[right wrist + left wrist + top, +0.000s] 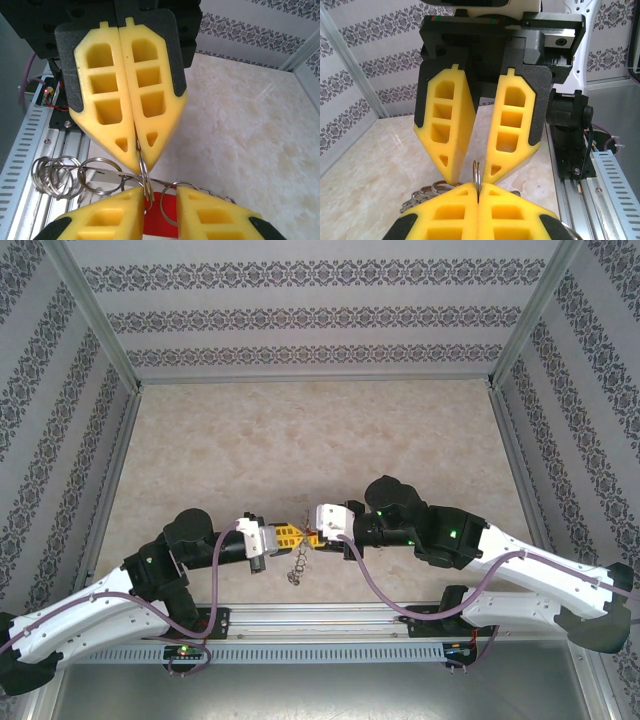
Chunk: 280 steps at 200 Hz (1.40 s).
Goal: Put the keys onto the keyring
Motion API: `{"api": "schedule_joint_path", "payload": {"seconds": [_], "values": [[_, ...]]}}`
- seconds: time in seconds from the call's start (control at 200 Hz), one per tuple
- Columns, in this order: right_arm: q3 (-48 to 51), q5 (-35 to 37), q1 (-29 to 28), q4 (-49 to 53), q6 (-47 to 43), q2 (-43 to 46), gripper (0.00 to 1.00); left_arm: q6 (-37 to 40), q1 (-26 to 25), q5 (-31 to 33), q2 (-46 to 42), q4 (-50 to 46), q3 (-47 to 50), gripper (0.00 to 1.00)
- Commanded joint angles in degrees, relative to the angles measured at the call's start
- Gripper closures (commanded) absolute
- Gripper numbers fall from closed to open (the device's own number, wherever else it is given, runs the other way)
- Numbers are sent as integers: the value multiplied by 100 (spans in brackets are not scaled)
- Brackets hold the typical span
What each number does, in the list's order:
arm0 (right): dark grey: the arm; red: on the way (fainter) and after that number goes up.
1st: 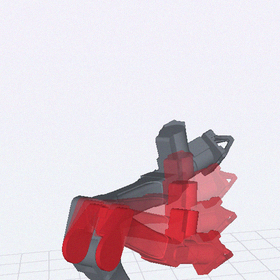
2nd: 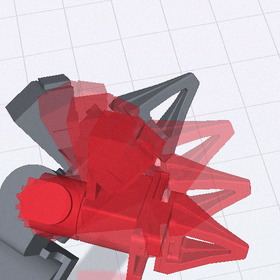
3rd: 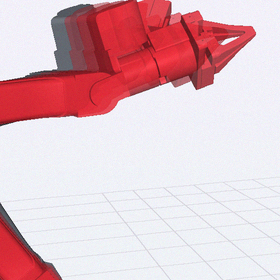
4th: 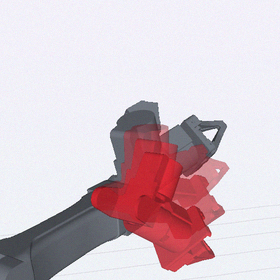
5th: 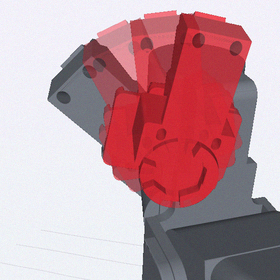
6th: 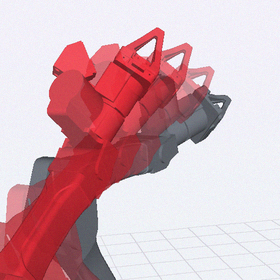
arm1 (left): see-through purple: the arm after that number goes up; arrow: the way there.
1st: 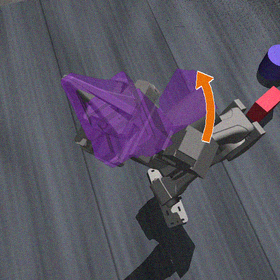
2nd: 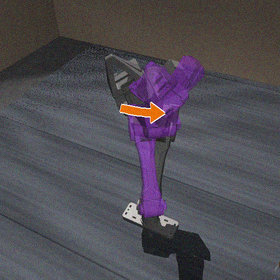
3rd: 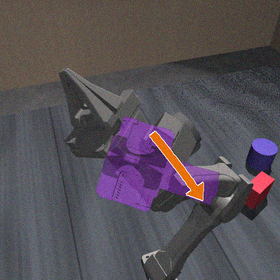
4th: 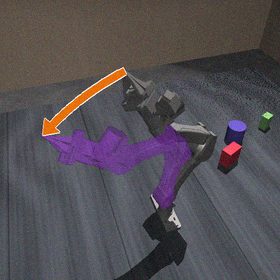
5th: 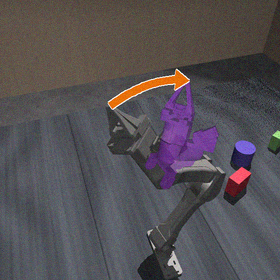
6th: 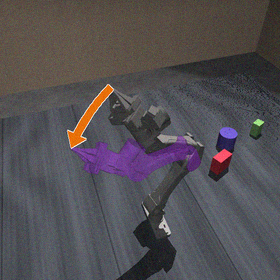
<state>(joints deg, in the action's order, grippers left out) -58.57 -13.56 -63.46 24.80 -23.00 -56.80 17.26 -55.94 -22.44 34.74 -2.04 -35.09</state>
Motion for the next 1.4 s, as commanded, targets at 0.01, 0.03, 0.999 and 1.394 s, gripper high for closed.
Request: {"api": "schedule_joint_path", "payload": {"seconds": [0.01, 0.03, 0.999, 1.394], "values": [[97, -41, 102, -129, 112, 81, 76, -126, -100, -195, -165, 599, -15, 100], [111, -42, 105, -139, 121, 89, 76, -129, -94, -191, -174, 589, -14, 100], [372, -805, 211, -739, 104, 414, 76, -136, -101, -381, -37, 638, -118, 100], [254, -861, 220, -607, 16, 313, 100, -25, -100, -289, 136, 148, -352, 100]]}}
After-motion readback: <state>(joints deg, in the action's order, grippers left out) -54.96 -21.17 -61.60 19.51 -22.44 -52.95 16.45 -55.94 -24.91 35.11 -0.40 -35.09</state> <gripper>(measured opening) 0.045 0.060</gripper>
